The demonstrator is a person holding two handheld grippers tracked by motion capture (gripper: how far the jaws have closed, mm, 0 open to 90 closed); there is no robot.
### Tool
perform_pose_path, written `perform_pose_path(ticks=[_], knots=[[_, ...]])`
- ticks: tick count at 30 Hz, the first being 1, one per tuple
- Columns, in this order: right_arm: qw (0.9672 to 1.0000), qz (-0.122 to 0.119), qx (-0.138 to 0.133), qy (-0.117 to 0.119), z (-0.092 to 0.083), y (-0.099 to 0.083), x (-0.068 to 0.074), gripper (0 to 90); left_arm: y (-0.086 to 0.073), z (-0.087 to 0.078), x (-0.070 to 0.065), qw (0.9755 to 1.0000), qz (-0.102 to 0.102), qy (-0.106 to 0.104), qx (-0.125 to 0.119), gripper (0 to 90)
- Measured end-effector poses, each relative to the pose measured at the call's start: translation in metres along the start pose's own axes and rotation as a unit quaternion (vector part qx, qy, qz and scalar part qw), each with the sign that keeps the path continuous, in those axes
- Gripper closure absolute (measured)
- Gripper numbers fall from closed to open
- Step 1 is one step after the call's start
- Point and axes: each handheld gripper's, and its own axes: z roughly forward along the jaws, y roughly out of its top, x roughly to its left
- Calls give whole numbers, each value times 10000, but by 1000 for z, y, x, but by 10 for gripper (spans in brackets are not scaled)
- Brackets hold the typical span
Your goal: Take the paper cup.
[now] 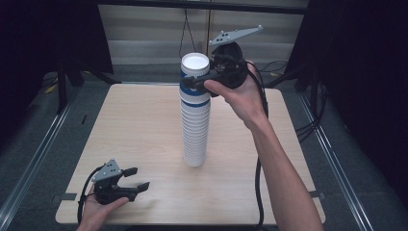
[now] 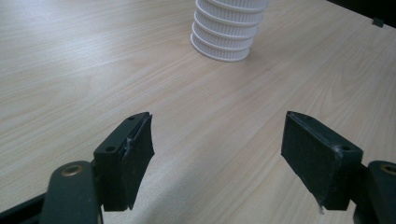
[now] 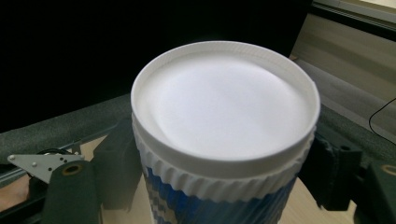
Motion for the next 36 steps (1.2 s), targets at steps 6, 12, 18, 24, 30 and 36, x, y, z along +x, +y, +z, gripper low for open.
perform_pose_path(ticks=[6,12,18,24,30,36], knots=[[9998,19,-196,15,-3,0,1,245,0,0,0,10000,7,-5,3,249],[9993,59,-379,5,-5,0,1,246,0,0,0,10000,2,-4,5,249],[9989,67,-469,-2,-8,3,1,247,0,0,0,10000,2,2,4,249],[9983,69,-575,-8,-11,7,3,247,0,-1,0,10000,-4,2,-1,249],[9970,107,-761,13,-15,8,2,248,0,0,1,10000,3,3,5,249],[9963,98,-854,9,-16,8,3,248,0,0,1,10000,2,0,11,249]])
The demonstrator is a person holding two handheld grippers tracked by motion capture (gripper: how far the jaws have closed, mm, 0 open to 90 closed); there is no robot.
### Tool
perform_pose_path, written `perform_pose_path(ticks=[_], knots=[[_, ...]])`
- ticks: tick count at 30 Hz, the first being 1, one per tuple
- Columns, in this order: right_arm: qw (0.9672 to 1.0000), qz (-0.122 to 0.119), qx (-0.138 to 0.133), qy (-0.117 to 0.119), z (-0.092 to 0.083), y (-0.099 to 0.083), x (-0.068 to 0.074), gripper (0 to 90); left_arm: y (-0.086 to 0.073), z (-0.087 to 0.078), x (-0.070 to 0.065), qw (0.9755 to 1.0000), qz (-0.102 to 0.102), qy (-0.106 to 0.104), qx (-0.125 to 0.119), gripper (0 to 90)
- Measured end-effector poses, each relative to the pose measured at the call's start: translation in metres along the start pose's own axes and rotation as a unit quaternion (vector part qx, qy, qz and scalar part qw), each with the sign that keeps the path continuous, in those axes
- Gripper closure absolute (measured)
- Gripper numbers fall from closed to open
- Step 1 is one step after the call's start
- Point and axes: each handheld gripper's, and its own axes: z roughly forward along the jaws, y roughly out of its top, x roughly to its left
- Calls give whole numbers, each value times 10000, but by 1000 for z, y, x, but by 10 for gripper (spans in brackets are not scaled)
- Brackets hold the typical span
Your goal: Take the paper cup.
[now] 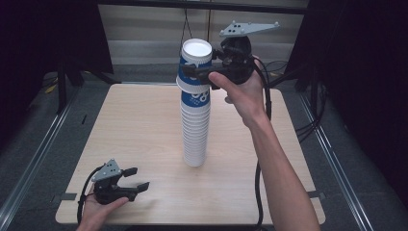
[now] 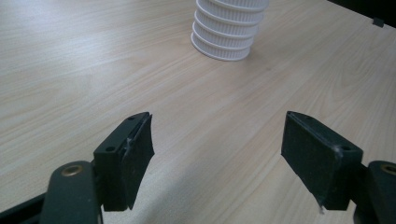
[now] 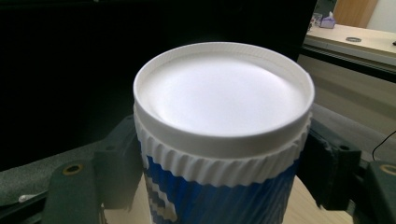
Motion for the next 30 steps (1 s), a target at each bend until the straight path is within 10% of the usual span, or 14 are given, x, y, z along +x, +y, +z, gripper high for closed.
perform_pose_path(ticks=[30], knots=[[9980,-130,-600,-135,-22,7,2,251,0,0,0,10000,-17,-1,-2,249]])
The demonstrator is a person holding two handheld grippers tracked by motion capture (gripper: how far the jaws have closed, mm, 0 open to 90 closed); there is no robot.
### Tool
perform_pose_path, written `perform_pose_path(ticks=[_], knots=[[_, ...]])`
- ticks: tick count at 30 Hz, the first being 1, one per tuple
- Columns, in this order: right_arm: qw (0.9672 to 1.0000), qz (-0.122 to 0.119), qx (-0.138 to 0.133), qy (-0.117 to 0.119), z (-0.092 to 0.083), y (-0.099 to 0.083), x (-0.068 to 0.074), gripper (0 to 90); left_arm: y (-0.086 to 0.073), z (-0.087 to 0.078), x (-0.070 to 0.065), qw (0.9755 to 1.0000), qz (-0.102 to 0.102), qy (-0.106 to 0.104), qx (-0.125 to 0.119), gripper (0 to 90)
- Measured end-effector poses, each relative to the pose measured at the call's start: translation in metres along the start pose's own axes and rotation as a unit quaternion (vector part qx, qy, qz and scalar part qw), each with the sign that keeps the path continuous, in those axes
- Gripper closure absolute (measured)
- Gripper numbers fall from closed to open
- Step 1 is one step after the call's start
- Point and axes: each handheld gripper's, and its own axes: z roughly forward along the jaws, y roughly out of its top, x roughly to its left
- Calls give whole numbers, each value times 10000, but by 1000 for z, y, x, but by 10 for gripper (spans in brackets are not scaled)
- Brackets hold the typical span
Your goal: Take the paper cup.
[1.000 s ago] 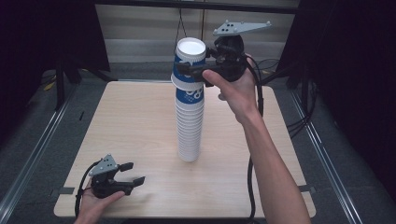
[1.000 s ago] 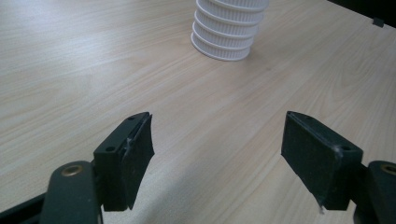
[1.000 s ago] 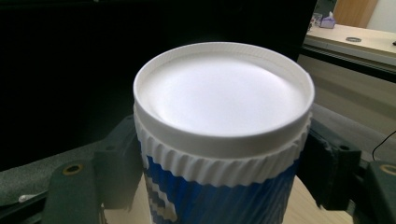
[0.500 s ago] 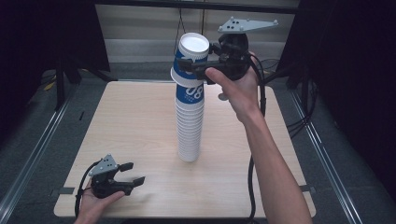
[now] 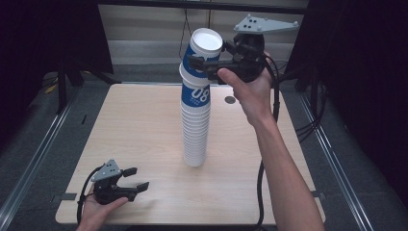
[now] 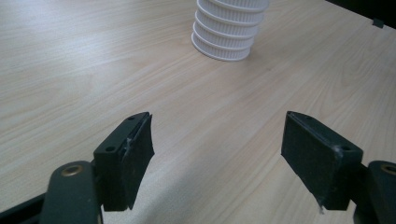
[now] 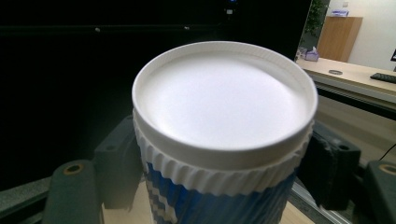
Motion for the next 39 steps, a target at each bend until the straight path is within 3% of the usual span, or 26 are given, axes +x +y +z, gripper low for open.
perform_pose_path(ticks=[14,22,39], knots=[[9997,99,-127,-179,-26,-6,-6,251,0,1,0,10000,9,-26,11,249],[9987,138,-187,-455,-45,-8,-13,251,0,1,-1,10000,-20,-62,-33,252],[9971,329,-30,-679,-76,-52,-22,253,0,4,-3,9999,-40,-160,-23,252]])
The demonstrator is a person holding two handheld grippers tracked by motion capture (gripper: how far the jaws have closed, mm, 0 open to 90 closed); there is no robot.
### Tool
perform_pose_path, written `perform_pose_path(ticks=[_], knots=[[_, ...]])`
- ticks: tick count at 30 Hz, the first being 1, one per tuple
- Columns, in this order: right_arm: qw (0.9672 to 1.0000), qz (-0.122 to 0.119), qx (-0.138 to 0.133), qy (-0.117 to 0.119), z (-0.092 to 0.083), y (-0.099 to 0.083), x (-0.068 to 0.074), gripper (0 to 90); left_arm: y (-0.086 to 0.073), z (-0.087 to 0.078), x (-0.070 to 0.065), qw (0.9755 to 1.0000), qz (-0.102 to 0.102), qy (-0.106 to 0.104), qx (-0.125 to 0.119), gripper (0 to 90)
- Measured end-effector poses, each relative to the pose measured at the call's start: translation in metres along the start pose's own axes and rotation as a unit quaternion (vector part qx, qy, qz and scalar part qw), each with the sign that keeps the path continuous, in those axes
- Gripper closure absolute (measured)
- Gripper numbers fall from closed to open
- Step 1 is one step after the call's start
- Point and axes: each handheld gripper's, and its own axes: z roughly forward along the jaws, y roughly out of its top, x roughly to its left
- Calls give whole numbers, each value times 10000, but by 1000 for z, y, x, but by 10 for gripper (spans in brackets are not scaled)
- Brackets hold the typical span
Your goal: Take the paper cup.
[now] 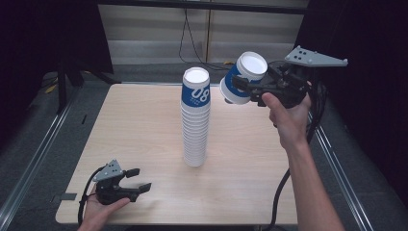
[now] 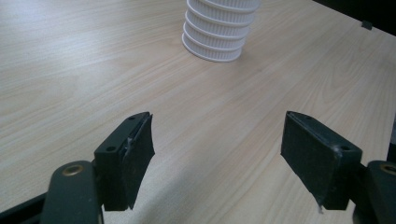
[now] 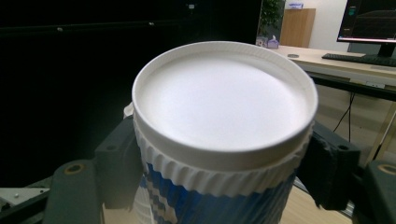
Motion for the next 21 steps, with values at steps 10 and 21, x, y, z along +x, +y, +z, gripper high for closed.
perform_pose_path(ticks=[10,21], knots=[[9994,-13,338,-47,-3,-26,3,254,2,-1,1,10000,-11,-9,-81,251],[9983,80,559,174,-4,-63,8,253,16,6,-8,9998,153,-85,-139,204]])
